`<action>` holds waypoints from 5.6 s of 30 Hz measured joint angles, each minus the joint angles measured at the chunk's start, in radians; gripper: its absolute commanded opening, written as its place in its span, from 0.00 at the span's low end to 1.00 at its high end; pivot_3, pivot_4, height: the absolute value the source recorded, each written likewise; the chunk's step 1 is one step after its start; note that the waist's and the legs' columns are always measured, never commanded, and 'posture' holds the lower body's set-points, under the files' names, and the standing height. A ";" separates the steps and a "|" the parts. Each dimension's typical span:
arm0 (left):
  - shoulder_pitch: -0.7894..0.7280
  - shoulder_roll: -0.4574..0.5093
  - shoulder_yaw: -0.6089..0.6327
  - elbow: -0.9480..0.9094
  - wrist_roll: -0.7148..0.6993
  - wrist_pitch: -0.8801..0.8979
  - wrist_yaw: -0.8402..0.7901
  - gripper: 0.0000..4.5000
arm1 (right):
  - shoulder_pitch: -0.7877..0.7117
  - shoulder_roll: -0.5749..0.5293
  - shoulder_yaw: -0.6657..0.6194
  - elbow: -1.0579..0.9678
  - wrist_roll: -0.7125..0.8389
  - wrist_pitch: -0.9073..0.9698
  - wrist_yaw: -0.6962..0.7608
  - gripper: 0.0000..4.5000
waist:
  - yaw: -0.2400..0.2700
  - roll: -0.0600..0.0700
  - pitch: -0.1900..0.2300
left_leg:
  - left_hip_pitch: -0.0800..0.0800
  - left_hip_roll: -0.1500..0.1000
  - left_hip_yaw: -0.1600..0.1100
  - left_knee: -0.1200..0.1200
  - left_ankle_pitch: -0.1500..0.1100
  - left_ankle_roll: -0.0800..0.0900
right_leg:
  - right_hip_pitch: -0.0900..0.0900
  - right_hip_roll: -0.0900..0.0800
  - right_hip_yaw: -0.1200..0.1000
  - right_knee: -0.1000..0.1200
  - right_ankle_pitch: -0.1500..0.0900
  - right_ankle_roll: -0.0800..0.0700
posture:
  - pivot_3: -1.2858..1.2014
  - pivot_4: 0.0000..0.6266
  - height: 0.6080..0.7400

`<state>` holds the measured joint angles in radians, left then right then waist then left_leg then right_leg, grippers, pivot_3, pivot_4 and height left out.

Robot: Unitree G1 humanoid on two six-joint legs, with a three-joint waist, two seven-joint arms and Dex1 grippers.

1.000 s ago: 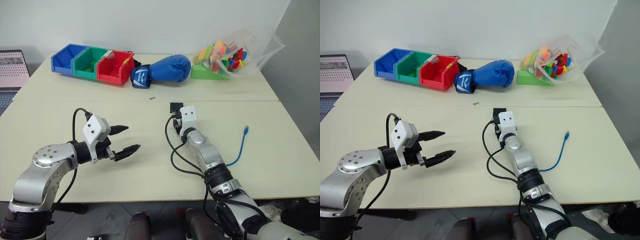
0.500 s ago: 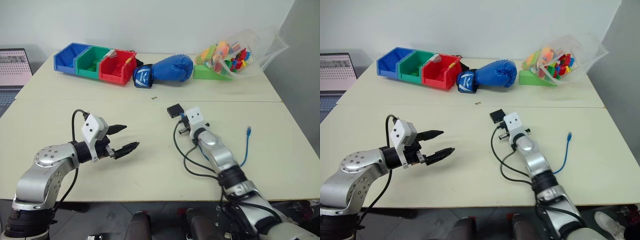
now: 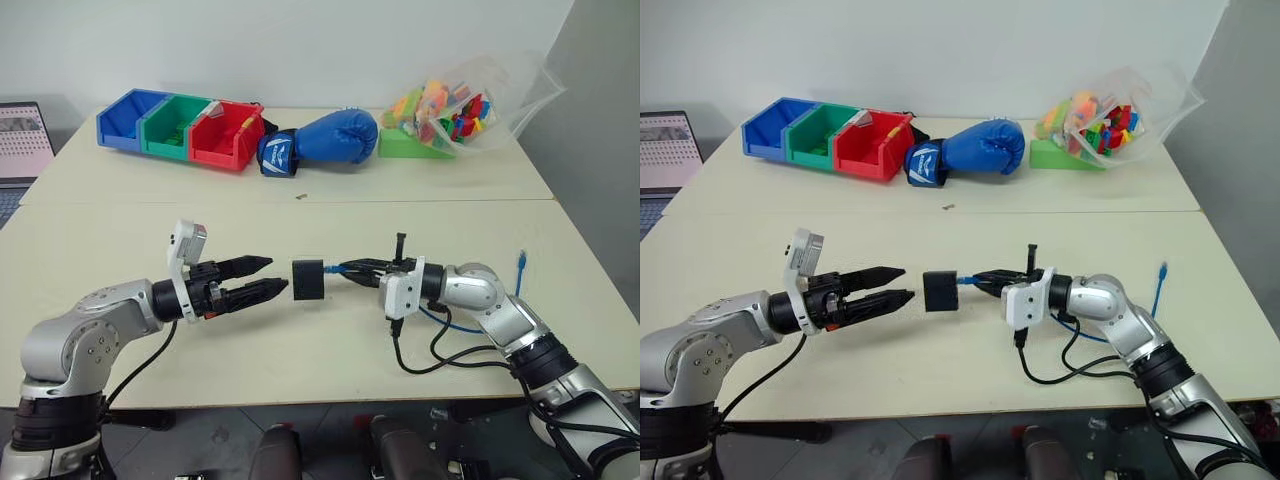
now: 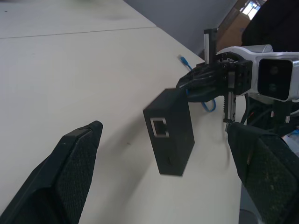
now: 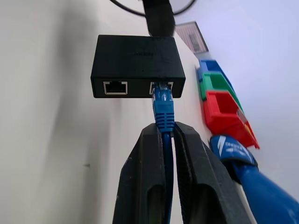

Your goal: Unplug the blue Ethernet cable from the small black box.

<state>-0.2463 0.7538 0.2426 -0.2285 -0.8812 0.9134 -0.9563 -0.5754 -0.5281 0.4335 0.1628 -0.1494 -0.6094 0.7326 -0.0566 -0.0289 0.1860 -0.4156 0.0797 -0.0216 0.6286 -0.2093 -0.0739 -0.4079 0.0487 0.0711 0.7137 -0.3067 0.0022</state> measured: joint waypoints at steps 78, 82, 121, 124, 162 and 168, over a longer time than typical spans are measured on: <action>0.019 0.064 -0.159 -0.045 0.131 -0.224 -0.319 0.18 | 0.002 0.045 -0.153 -0.474 0.947 1.450 0.115 0.68 | 0.021 0.001 0.000 | -0.001 0.000 0.000 0.000 0.000 0.000 | 0.000 0.000 -0.001 -0.001 0.000 0.000 | 0.52 0.24 1.00; 0.019 0.064 -0.159 -0.050 0.130 -0.223 -0.318 0.18 | 0.000 0.046 -0.153 -0.470 0.934 1.454 0.121 0.68 | 0.021 0.001 0.000 | -0.001 0.000 0.000 0.000 0.000 0.000 | 0.000 0.000 -0.001 -0.001 0.000 0.000 | 0.52 0.24 1.00; 0.056 0.070 -0.168 -0.087 0.138 -0.244 -0.322 0.18 | -0.024 0.033 -0.144 -0.478 0.888 1.546 0.228 0.16 | 0.016 0.001 0.000 | -0.001 0.000 0.000 0.000 0.000 0.000 | -0.001 0.000 -0.001 -0.001 0.000 0.000 | 0.52 0.24 1.00; 0.056 0.070 -0.168 -0.087 0.138 -0.244 -0.320 0.18 | -0.018 0.024 -0.144 -0.491 0.884 1.546 0.234 0.26 | 0.015 0.001 0.000 | -0.001 0.000 0.000 0.000 0.000 0.000 | -0.001 0.000 -0.001 -0.001 0.000 0.000 | 0.52 0.24 1.00; 0.052 0.059 -0.169 -0.085 0.133 -0.239 -0.311 0.18 | 0.034 0.101 -0.216 -0.500 0.955 1.615 0.140 0.26 | 0.012 0.001 0.000 | -0.001 0.000 0.000 0.000 0.000 0.000 | -0.001 0.000 -0.001 -0.001 0.000 0.000 | 0.52 0.24 1.00; 0.052 0.059 -0.169 -0.085 0.133 -0.239 -0.315 0.18 | 0.034 0.099 -0.217 -0.499 0.956 1.616 0.146 0.02 | 0.012 0.001 0.000 | -0.001 0.000 0.000 0.000 0.000 0.000 | -0.001 0.000 -0.001 -0.001 0.000 0.000 | 0.52 0.24 1.00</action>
<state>-0.1947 0.8127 0.0733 -0.3131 -0.7479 0.6747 -1.2708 -0.5418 -0.4289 0.2166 -0.3361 0.8070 1.0062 0.8788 -0.0450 -0.0283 0.1864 -0.4167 0.0798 -0.0218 0.6283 -0.2095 -0.0736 -0.4093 0.0490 0.0706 0.7125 -0.3072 0.0019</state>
